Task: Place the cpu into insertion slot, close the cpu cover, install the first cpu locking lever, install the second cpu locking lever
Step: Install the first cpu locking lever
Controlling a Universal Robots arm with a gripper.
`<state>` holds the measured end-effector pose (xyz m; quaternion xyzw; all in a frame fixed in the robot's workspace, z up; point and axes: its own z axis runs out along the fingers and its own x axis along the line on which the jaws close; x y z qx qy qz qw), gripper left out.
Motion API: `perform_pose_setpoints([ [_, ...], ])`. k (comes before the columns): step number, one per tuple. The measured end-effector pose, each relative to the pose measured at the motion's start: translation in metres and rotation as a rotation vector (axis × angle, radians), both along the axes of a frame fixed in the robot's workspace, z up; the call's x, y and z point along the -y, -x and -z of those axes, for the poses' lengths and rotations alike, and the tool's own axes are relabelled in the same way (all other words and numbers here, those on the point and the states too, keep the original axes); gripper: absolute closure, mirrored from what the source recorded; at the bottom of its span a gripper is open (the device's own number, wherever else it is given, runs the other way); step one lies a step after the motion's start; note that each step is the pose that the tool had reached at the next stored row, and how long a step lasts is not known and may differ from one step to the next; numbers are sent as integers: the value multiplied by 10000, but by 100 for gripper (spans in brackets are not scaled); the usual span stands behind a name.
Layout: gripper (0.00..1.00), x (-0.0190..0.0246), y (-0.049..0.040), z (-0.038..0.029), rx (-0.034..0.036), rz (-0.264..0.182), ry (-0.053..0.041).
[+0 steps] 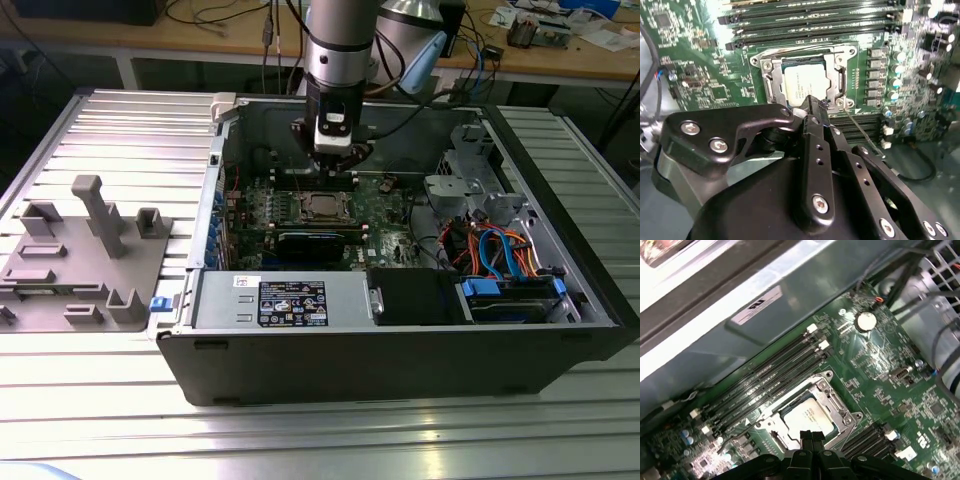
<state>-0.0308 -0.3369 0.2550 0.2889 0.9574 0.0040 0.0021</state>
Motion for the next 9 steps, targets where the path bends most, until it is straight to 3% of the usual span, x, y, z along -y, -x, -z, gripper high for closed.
perform_pose_setpoints([
  [2,89,0,0,0,-1,-393,-1],
  [9,89,0,0,1,0,-492,-2],
])
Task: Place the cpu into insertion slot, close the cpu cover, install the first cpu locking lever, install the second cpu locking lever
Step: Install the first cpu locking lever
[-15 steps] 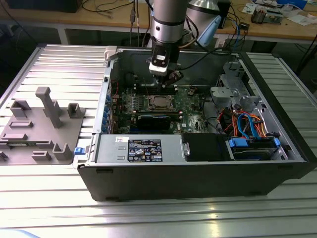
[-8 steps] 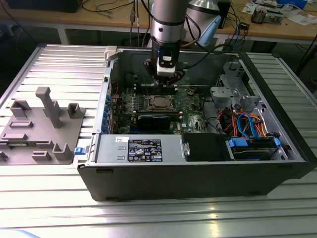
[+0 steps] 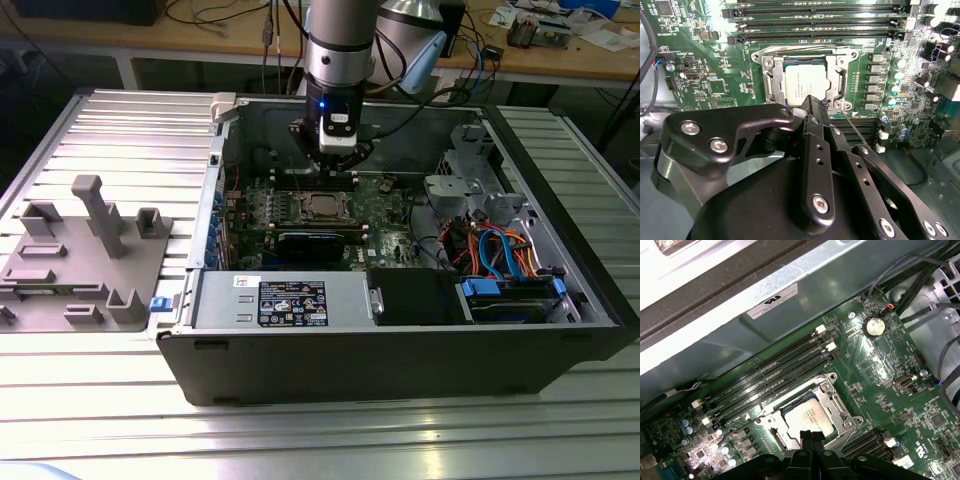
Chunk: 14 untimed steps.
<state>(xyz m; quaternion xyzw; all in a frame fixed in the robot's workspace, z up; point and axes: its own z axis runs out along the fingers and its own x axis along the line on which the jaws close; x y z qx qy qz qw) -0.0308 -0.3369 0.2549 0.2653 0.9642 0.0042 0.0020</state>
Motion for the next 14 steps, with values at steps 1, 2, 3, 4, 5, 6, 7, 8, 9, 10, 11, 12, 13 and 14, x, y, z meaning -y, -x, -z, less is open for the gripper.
perform_pose_setpoints([
  [1,89,0,0,0,0,-4,0],
  [2,89,0,0,0,0,-8,0],
  [3,89,0,0,0,0,-13,0],
  [4,89,0,0,0,0,-17,0],
  [5,89,0,0,0,0,-22,0],
  [6,89,0,0,0,0,-26,0],
  [7,89,0,0,0,0,-31,0],
  [8,89,0,0,0,0,-32,0],
  [9,89,0,0,0,0,-42,0],
  [10,89,0,0,0,0,-62,1],
  [11,89,0,0,0,0,-112,0],
  [12,89,0,0,0,0,-204,0],
  [13,89,0,0,0,0,-353,1],
  [14,89,0,0,0,1,-511,0],
])
